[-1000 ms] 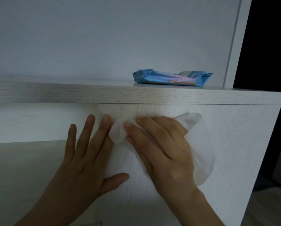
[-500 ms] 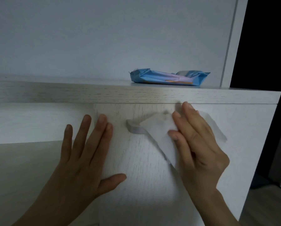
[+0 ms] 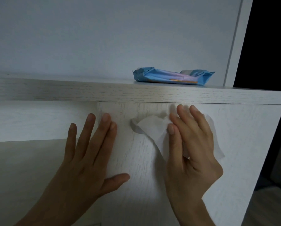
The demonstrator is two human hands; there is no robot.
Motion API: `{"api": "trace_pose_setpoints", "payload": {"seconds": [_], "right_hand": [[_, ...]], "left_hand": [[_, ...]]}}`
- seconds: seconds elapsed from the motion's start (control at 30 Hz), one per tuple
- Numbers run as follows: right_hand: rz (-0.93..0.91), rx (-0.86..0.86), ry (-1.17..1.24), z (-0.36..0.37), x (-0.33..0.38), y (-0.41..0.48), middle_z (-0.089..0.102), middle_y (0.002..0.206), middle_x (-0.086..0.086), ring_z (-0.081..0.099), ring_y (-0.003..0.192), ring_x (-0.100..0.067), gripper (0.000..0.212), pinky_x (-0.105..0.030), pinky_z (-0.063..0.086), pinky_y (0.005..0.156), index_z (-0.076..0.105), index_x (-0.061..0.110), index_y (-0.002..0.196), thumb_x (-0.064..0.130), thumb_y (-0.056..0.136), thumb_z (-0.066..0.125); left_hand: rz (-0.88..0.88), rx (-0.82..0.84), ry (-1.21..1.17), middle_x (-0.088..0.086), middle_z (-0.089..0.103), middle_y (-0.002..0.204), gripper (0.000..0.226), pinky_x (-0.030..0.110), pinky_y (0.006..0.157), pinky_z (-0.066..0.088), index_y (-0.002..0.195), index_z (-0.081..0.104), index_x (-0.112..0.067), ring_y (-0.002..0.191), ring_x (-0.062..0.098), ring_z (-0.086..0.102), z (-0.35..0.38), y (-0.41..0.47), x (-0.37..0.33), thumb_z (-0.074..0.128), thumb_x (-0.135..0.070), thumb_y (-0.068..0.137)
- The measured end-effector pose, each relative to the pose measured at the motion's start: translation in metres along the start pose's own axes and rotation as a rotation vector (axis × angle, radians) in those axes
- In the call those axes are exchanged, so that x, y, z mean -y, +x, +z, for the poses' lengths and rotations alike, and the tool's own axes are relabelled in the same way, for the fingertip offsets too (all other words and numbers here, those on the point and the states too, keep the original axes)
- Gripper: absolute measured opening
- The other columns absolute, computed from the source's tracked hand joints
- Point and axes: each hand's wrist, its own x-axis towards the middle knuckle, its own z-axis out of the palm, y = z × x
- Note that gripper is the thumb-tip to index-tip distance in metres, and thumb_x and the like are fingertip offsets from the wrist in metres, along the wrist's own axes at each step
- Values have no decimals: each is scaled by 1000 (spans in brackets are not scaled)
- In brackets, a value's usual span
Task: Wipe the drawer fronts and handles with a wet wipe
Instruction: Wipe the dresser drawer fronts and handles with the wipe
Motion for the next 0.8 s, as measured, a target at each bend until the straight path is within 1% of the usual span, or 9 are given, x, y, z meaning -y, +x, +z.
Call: {"api": "trace_pose_setpoints", "payload": {"seconds": [0.1, 0.17, 0.27, 0.33, 0.4, 0.5, 0.57, 0.67, 0.8], "right_hand": [[-64, 37, -32, -1, 0, 3, 60, 117, -1, 59, 114, -17, 14, -37, 39, 108, 58, 11, 110, 14, 96, 56], [-129, 91, -29, 2, 3, 5, 61, 115, 1, 60, 112, -14, 13, -35, 38, 108, 60, 12, 109, 14, 97, 56], [-187, 136, 2, 14, 14, 3, 69, 110, -3, 62, 111, -14, 19, -32, 40, 107, 72, 7, 103, 16, 98, 55], [-207, 163, 3, 22, 20, 2, 71, 109, -7, 63, 111, -16, 18, -32, 40, 107, 74, 4, 101, 13, 96, 59], [-227, 206, 13, 23, 21, 2, 70, 110, -9, 63, 111, -19, 16, -34, 41, 107, 73, 2, 103, 9, 92, 63], [-242, 241, 48, 14, 12, 6, 70, 106, -11, 65, 103, -21, 18, -35, 45, 101, 72, 2, 105, 11, 95, 60], [-241, 219, 42, 4, 4, 10, 70, 103, -8, 64, 100, -19, 19, -34, 45, 100, 70, 4, 107, 16, 97, 59], [-249, 186, -40, -11, -13, 15, 64, 106, 2, 60, 101, -14, 18, -29, 41, 104, 61, 8, 111, 21, 100, 54], [-238, 157, -68, -21, -30, 17, 58, 112, -1, 58, 105, -13, 17, -27, 42, 103, 59, 6, 110, 18, 99, 54]], "left_hand": [[-1, -10, 0, 7, -10, 165, 87, 51, 122, 2, 157, -2, -5, 153, 28, -4, 0, 0, 0, 24, -65, 100], [-4, -26, 3, 7, -9, 165, 86, 51, 121, 3, 157, -1, -5, 153, 28, -3, 1, 0, 0, 25, -64, 100], [4, -45, -1, 7, -8, 166, 84, 52, 121, 5, 157, 1, -6, 153, 28, -2, 2, -1, 0, 26, -62, 100], [5, -41, -4, 6, -8, 166, 82, 53, 120, 6, 157, 0, -7, 153, 29, -2, 2, -1, 0, 25, -62, 101], [3, -40, 9, 6, -8, 166, 82, 52, 120, 5, 157, 1, -7, 153, 29, -2, 1, -1, 0, 25, -62, 101], [6, -45, 8, 6, -7, 166, 82, 52, 120, 5, 157, 3, -7, 153, 28, -2, 2, -1, 1, 26, -63, 100], [5, -47, -6, 6, -8, 166, 81, 52, 121, 5, 157, 7, -8, 153, 28, -2, 1, -1, 0, 26, -63, 100], [4, -22, 2, 7, -9, 165, 85, 51, 121, 3, 157, 0, -5, 153, 28, -4, 0, -1, 1, 24, -64, 100], [-4, 6, 0, 7, -10, 165, 87, 51, 121, 2, 157, -1, -5, 153, 28, -4, -1, -1, 1, 23, -65, 100]]}}
